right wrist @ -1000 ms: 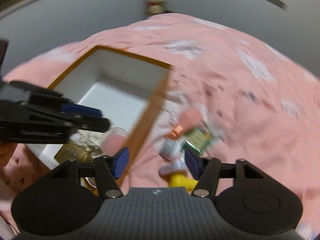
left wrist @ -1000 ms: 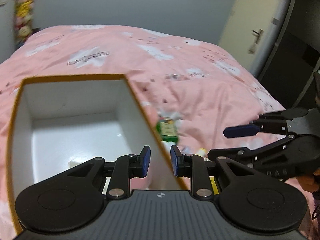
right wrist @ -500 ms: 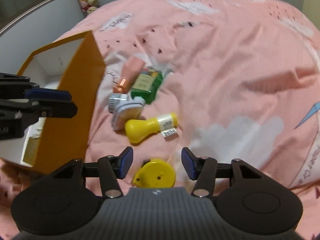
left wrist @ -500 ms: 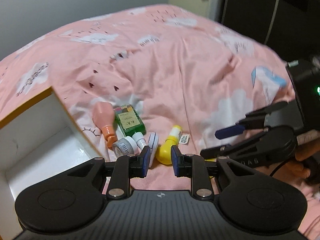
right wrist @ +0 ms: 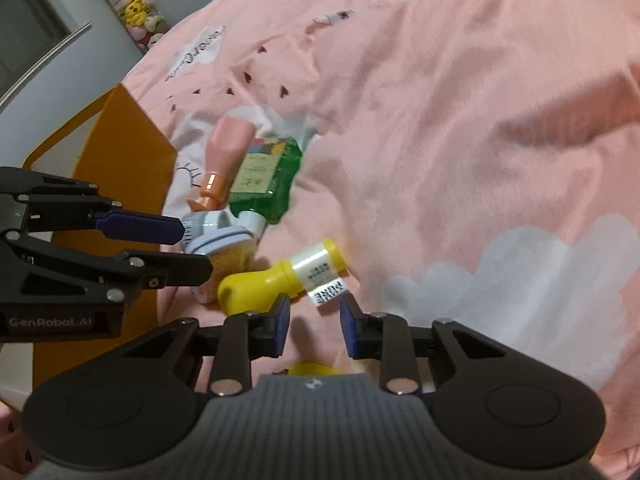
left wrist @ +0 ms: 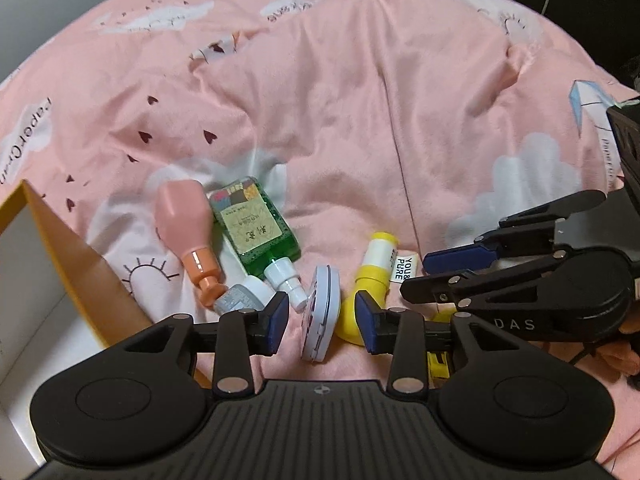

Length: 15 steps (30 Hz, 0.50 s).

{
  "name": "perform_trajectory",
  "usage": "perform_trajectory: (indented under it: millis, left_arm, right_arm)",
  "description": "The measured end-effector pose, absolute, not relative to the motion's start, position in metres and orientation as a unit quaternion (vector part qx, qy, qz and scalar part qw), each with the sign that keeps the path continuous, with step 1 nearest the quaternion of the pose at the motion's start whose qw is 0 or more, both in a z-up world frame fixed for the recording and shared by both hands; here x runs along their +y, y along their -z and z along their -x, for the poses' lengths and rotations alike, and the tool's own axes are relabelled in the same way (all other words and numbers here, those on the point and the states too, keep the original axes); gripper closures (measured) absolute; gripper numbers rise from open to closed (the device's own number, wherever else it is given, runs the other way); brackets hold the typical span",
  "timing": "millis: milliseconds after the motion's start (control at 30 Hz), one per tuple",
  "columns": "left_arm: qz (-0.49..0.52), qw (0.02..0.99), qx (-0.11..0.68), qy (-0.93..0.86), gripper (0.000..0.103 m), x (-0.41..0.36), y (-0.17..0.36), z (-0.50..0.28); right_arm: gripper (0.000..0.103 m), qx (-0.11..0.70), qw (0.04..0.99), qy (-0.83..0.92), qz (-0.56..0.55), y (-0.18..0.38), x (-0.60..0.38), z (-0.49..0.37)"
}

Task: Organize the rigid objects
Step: 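Grasp the white round tin with left tool while right tool grasps yellow-capped tube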

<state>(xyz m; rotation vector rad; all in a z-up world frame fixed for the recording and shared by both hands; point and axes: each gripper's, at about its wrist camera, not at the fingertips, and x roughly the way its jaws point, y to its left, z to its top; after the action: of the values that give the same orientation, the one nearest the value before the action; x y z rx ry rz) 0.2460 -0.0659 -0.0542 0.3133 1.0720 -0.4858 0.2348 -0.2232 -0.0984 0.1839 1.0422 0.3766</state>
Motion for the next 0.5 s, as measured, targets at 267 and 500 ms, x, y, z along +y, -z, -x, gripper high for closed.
perform_trajectory:
  millis: [267, 500]
  left_arm:
    - [-0.157, 0.805, 0.529, 0.219, 0.076, -0.077, 0.07, -0.259]
    - [-0.154, 0.806, 0.528, 0.218, 0.081, -0.075, 0.073, -0.256]
  right_arm:
    - [0.075, 0.496, 0.842, -0.179, -0.117, 0.106, -0.229, -0.239]
    - [0.068, 0.499, 0.836, -0.176, -0.149, 0.109, -0.23, -0.246]
